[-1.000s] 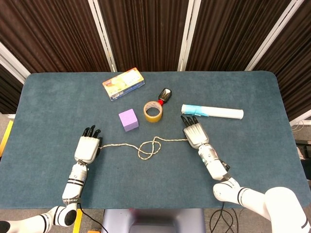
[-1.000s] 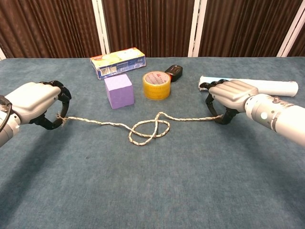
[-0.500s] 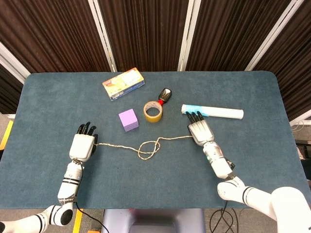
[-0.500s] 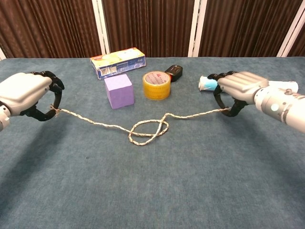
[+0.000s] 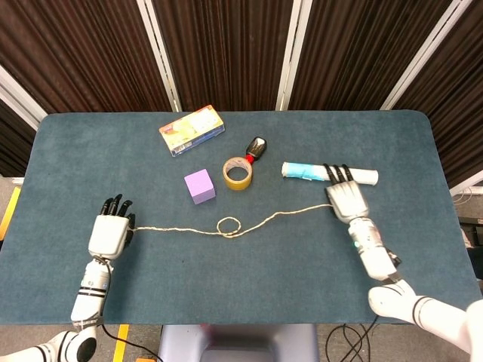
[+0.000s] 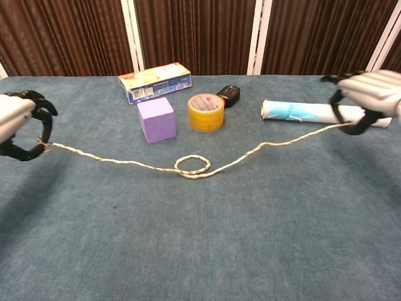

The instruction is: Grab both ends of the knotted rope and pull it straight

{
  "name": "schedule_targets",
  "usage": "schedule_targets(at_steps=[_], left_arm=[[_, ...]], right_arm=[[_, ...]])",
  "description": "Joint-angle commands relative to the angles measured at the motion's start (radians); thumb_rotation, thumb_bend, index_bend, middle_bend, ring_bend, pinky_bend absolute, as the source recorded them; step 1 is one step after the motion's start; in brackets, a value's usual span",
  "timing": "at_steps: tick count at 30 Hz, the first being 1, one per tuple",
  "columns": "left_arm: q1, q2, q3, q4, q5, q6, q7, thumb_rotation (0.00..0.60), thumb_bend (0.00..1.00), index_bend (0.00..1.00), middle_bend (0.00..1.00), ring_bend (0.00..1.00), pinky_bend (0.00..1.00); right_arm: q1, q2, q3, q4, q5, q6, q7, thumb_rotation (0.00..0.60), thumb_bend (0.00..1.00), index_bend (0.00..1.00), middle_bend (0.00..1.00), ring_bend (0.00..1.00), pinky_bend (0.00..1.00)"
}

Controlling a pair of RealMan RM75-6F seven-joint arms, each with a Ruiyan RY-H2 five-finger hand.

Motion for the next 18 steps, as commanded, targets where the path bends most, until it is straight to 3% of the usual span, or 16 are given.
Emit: schedule_targets(at_steps=[1, 18], left_arm=[[0.016, 0.022, -0.001, -0.015, -0.001, 0.016, -0.012, 0.600, 0.51, 0.68, 0.21, 0.10, 0.17], [0.091, 0.089, 0.019, -0.017, -0.004, 0.046, -0.067, 0.600, 0.51, 0.68, 0.21, 0.10, 0.17]], right_arm=[[-0.031, 0.037, -0.017, -0.020, 0.003, 0.019, 0.005, 0.600, 0.65, 0.76, 0.10, 0.00, 0.00], [-0.107, 0.094, -0.037, 0.069, 0.019, 0.009, 0.109, 0.600, 0.65, 0.76, 0.10, 0.00, 0.00]])
